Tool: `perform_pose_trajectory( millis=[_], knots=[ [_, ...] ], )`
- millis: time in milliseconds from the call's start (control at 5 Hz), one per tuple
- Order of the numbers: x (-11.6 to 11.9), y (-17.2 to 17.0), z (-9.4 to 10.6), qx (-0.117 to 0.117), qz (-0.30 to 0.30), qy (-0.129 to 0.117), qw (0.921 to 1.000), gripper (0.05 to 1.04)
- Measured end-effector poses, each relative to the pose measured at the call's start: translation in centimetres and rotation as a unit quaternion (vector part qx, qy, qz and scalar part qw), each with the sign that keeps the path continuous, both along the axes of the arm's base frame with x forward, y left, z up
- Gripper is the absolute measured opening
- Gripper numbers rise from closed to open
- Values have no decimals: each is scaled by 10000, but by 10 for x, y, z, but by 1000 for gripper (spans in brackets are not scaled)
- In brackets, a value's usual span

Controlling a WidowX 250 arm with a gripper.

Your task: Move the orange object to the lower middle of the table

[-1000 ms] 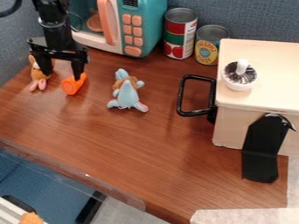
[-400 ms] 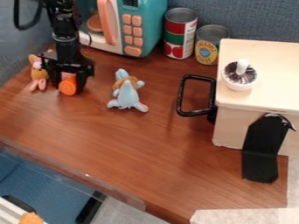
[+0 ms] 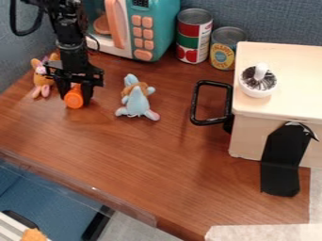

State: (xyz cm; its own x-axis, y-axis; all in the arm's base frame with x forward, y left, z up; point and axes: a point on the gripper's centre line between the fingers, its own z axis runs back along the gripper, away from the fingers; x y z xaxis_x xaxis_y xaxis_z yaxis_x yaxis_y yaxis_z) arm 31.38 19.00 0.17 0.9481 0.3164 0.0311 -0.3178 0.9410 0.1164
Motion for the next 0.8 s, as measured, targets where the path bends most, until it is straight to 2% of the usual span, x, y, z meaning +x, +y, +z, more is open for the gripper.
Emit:
perform_pose_trajectory(
  millis=[200, 400, 600, 800],
  knots=[
    [-22, -22, 33, -132, -296, -364, 9988, 564],
    [-54, -48, 42, -381, -711, -345, 9961, 563],
    [-83, -79, 35, -430, -1212, -246, 9914, 564],
    [-94, -109, 23, -329, -1772, -168, 9835, 563]
  ],
)
